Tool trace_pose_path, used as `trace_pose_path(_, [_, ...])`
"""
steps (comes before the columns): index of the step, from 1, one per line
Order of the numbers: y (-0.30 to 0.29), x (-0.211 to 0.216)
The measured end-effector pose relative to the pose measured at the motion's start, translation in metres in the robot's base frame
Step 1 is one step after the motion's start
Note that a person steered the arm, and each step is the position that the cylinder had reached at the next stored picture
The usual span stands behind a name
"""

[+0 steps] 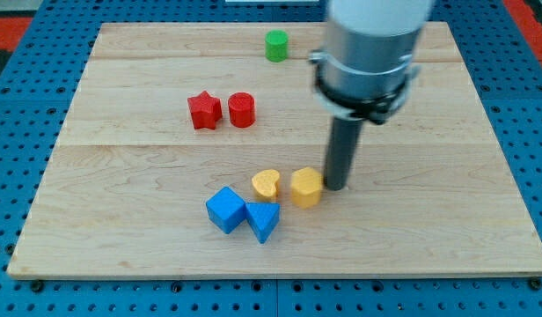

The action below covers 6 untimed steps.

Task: Move the red circle to the bottom of the red star

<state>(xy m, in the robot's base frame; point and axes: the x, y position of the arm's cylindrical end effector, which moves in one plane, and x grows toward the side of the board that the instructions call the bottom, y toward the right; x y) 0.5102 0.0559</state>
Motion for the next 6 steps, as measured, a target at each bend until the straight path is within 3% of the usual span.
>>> trace_pose_path(1, [-0.04,0.004])
trace_pose_path(2, [-0.032,0.003])
trace_pose_path(3, [-0.006,-0.049])
trace_pose_path(4, [-0.049,-0.103])
trace_pose_path(5, [-0.081,-0.125])
trace_pose_path(6, [-0.066,-0.14])
